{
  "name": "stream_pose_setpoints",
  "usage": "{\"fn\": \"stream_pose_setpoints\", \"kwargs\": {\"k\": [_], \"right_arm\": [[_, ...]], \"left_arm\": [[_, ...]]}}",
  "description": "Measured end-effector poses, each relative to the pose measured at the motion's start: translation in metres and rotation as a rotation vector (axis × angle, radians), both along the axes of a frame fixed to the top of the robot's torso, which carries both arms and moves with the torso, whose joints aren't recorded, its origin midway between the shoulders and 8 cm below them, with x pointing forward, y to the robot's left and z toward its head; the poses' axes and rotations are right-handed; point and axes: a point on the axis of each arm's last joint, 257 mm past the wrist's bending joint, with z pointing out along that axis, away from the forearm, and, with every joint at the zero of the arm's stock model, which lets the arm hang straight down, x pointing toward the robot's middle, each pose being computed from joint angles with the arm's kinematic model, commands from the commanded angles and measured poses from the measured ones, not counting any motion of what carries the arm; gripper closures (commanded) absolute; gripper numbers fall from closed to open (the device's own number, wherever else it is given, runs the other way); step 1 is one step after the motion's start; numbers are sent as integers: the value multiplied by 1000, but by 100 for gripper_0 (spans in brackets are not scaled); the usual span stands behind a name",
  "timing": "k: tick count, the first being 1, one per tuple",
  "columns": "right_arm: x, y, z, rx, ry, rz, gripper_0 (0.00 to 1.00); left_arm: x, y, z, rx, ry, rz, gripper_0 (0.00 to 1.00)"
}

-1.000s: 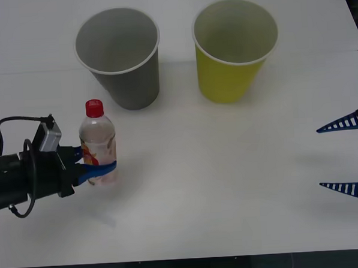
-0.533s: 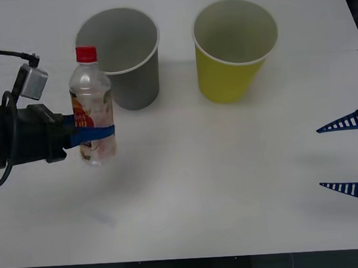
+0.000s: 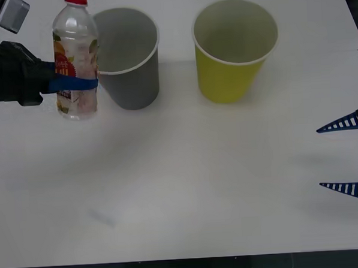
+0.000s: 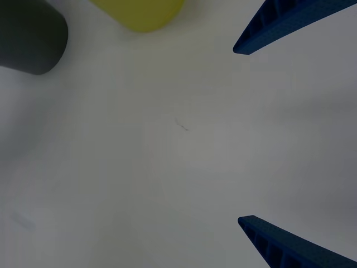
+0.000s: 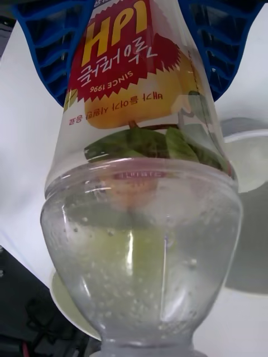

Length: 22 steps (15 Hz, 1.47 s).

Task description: Put the can into the green bin and the plastic bottle into the gray bin

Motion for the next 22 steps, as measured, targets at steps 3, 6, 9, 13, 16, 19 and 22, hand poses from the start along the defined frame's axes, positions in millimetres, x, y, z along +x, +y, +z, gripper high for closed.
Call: {"fn": "stream_pose_setpoints", "kwargs": {"k": [3, 6, 9, 13, 16, 19, 22], "right_arm": [[0, 0, 0, 0, 0, 0, 0], [0, 0, 0, 0, 0, 0, 0], [0, 0, 0, 0, 0, 0, 0], [0, 0, 0, 0, 0, 0, 0], [0, 0, 0, 0, 0, 0, 0], [0, 0, 0, 0, 0, 0, 0], [0, 0, 0, 0, 0, 0, 0]], "left_arm": [[26, 2, 15, 11, 31, 8, 100], [58, -3, 29, 14, 46, 28, 100], [89, -8, 33, 10, 53, 64, 100], [122, -17, 34, -1, 39, 101, 100], [141, -24, 35, 22, 10, 121, 100], [152, -24, 31, 23, -1, 138, 100], [154, -23, 30, 29, -8, 140, 99]]}}
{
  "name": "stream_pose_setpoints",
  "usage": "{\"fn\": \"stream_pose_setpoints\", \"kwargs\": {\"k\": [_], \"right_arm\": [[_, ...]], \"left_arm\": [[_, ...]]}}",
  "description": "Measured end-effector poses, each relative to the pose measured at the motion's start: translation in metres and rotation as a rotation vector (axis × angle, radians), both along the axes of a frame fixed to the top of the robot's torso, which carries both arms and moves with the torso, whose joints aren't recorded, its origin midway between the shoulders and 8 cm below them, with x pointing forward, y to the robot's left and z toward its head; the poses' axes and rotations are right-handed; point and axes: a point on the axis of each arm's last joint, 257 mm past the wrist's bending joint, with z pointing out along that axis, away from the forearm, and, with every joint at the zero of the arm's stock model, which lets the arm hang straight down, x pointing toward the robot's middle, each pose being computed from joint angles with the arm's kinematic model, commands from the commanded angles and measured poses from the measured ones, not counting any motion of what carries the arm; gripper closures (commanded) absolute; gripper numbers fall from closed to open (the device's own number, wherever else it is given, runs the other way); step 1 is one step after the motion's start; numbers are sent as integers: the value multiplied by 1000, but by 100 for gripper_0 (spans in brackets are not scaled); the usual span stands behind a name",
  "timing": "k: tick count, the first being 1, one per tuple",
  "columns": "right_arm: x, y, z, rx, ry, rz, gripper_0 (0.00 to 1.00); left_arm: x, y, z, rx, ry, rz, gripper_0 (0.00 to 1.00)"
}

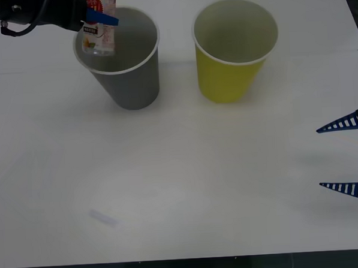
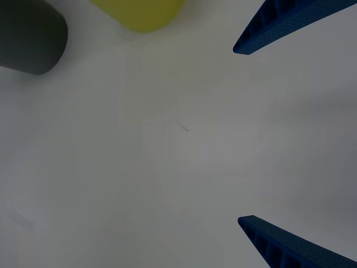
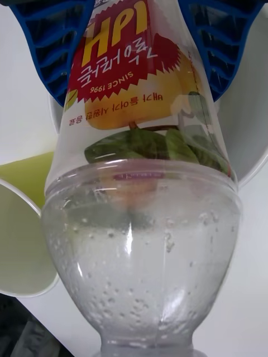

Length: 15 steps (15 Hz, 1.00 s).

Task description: Put the can into the green bin and the plastic bottle into the gray bin

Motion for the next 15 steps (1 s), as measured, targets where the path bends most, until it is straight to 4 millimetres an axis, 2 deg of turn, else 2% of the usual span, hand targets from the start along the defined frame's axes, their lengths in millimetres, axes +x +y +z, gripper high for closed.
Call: {"fn": "stream_pose_setpoints", "kwargs": {"k": [2, 3, 10, 13, 15], "right_arm": [[0, 0, 0, 0, 0, 0, 0], [0, 0, 0, 0, 0, 0, 0], [0, 0, 0, 0, 0, 0, 0], [0, 0, 0, 0, 0, 0, 0], [0, 0, 0, 0, 0, 0, 0]], "left_arm": [[0, 0, 0, 8, -8, -10, 3], [-1, 0, 0, 7, -8, -15, 0], [-5, -2, 1, 1, -15, -56, 0], [-19, -2, 1, -30, -16, -120, 0], [-37, 0, 1, -81, -20, -166, 0]]}}
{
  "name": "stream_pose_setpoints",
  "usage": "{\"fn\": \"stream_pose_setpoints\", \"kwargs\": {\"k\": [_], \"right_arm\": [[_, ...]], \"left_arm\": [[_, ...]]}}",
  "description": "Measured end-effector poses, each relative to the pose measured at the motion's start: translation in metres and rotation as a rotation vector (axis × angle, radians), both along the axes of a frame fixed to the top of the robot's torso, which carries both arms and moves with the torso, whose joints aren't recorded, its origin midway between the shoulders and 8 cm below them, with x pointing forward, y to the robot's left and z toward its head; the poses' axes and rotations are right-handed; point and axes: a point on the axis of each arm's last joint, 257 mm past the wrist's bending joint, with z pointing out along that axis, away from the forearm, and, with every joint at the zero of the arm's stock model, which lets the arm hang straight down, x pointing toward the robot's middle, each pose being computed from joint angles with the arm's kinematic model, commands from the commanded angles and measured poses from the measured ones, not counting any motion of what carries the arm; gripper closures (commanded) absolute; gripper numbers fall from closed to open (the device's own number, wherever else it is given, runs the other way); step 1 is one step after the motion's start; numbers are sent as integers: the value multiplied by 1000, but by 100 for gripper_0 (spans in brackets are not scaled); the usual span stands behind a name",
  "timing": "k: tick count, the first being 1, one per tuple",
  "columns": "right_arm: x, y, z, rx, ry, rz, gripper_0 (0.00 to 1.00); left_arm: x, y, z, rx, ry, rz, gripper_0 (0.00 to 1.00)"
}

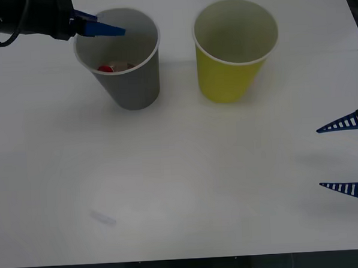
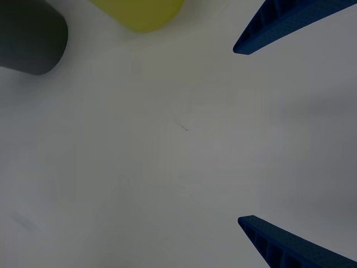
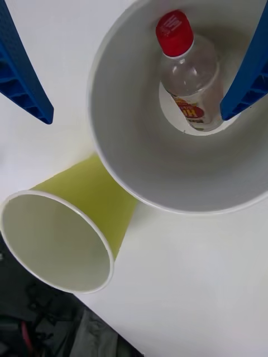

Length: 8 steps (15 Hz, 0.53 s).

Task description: Put the can into the green bin and the plastic bottle into the gray bin

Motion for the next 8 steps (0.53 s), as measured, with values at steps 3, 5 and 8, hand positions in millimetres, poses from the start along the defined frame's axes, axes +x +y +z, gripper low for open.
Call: {"fn": "stream_pose_setpoints", "kwargs": {"k": [3, 5, 8], "right_arm": [[0, 0, 0, 0, 0, 0, 0], [0, 0, 0, 0, 0, 0, 0], [0, 0, 0, 0, 0, 0, 0]], "left_arm": [[-35, -1, -1, -64, -19, -48, 0], [-61, 0, -5, -100, -34, -86, 0], [-93, 10, -25, -90, -78, -144, 0]]}}
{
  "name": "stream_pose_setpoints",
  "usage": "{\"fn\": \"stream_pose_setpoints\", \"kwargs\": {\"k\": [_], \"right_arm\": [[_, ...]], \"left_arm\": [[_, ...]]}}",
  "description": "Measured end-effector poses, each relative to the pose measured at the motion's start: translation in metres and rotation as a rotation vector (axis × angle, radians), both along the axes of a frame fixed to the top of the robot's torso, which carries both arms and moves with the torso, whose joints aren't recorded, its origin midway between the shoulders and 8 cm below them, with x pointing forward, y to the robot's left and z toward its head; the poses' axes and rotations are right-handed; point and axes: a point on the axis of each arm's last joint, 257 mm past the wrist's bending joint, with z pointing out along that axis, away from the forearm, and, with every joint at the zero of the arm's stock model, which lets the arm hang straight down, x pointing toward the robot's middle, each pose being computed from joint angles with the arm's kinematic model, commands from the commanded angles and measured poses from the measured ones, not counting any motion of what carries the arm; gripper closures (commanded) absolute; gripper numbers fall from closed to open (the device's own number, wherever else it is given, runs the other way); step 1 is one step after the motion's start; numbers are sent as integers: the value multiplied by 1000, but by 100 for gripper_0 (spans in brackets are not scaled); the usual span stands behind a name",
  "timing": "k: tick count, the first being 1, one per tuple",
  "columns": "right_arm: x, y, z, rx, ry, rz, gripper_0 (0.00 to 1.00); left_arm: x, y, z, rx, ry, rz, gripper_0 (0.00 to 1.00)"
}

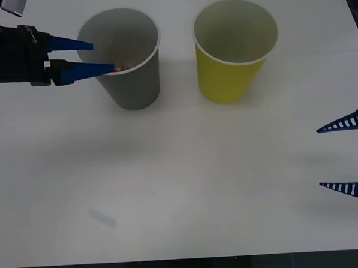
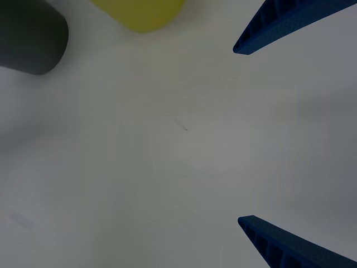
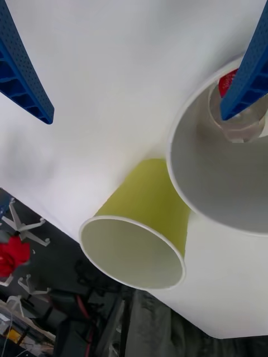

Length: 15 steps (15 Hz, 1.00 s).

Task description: Put the can into the green bin and the plastic bottle into the gray bin

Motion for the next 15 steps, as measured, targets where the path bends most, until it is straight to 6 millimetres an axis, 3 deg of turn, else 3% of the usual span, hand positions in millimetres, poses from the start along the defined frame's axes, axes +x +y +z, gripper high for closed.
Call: {"fn": "stream_pose_setpoints", "kwargs": {"k": [6, 15], "right_arm": [[0, 0, 0, 0, 0, 0, 0], [0, 0, 0, 0, 0, 0, 0]], "left_arm": [[-70, 38, -43, 143, 21, -104, 0], [-118, 101, -97, 359, -68, -197, 0]]}}
